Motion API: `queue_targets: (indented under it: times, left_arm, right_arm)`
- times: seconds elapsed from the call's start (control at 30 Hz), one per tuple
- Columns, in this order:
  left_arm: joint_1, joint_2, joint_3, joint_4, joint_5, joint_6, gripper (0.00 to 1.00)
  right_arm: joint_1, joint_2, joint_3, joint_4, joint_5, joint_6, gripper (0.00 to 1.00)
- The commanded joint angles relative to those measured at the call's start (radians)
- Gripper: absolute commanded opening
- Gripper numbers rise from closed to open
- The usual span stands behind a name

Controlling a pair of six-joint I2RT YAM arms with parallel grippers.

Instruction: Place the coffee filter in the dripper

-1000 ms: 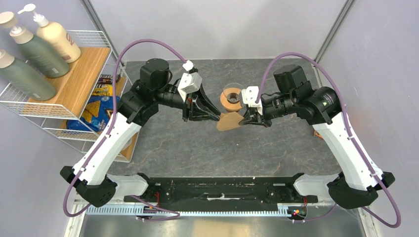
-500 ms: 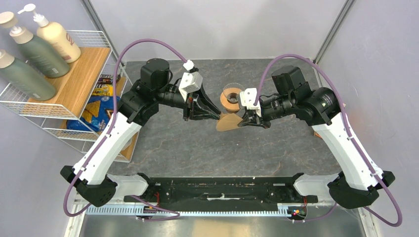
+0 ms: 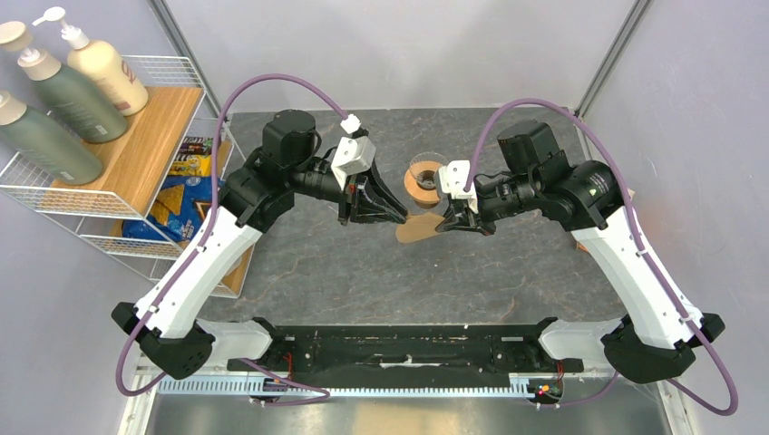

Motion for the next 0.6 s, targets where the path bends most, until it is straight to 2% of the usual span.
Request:
queue_targets:
  times: [0.0,0.57]
  left_arm:
    - [-0.004,0.005,-0.002,0.007,0.028,0.044,0.25]
    - [-0.042,0.012,-0.031,0.008,0.075,0.041,0.28]
  right_arm:
    - [0.005,-0.011,-0.003,0.030,-0.005,0.011,0.00]
    - [0.007,0.002,0.002,0.049,0.015,0.058,0.00]
